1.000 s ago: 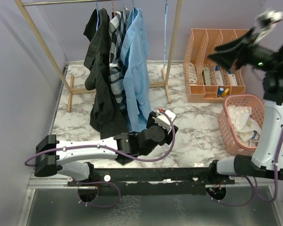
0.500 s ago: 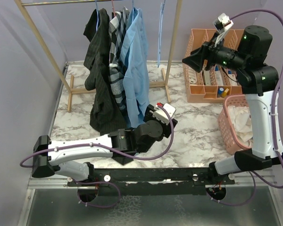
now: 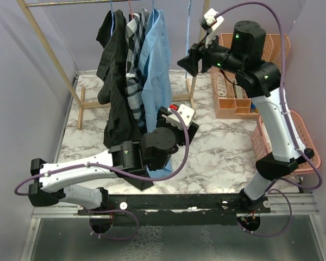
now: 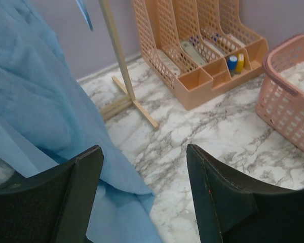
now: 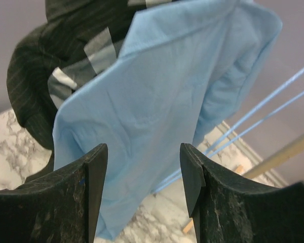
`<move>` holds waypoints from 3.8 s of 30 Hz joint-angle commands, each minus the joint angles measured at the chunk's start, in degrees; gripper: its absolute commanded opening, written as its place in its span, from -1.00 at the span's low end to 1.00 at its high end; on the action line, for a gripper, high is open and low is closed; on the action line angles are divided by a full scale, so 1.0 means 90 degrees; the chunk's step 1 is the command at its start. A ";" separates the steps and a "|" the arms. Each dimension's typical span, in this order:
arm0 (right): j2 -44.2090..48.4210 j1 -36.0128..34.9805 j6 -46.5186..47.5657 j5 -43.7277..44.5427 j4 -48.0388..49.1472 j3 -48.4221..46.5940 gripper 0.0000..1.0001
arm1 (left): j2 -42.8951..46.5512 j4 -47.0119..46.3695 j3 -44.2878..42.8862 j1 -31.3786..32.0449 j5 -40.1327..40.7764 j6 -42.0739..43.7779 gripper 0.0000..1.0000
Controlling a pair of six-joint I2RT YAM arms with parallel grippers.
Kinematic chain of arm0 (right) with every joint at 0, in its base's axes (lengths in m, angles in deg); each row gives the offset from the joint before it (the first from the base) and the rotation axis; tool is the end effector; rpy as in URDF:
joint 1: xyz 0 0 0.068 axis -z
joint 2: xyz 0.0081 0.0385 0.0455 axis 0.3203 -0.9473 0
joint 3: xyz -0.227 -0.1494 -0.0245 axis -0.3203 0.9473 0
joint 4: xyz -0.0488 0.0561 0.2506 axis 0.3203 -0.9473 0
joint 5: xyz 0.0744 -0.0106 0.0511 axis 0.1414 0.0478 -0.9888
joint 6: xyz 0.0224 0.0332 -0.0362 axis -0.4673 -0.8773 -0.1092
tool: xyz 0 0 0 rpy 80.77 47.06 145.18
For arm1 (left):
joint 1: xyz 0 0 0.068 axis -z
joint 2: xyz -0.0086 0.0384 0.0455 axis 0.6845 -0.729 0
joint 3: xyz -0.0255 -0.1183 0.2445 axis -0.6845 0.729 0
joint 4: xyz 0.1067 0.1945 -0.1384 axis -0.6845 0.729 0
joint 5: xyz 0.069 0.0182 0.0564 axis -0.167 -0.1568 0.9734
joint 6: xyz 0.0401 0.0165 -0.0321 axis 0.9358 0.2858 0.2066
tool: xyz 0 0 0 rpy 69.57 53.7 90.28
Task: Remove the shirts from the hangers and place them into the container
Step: Pick up the hanger from the clothesline.
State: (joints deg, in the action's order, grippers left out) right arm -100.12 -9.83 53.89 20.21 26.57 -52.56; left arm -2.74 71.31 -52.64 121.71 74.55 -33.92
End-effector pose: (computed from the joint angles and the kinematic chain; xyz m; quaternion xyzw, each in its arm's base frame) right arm 0.2679 0.1611 0.5436 -0.3413 0.6947 0.2734 0.5711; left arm 0.0800 -0.2597 0.4208 0.1930 0.7137 -0.1645 0.6529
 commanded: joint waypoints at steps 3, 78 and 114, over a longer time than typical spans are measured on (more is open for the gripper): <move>-0.0474 -0.0574 0.0192 0.0926 0.0723 -0.0773 0.21 | 0.0218 0.0098 -0.1060 0.0108 0.0545 0.0797 0.38; -0.0981 -0.0455 -0.0320 0.1819 0.0502 -0.0699 -0.49 | 0.1542 -0.0061 0.0149 0.0143 0.1652 0.0506 0.35; -0.0603 -0.0426 -0.0811 0.0992 0.0527 -0.0269 0.34 | 0.1335 0.0018 0.0249 0.0143 0.1525 0.0242 0.35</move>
State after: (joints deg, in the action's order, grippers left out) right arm -106.34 -13.83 47.23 31.58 30.85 -55.49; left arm 9.78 71.87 -49.97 122.81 89.41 -31.63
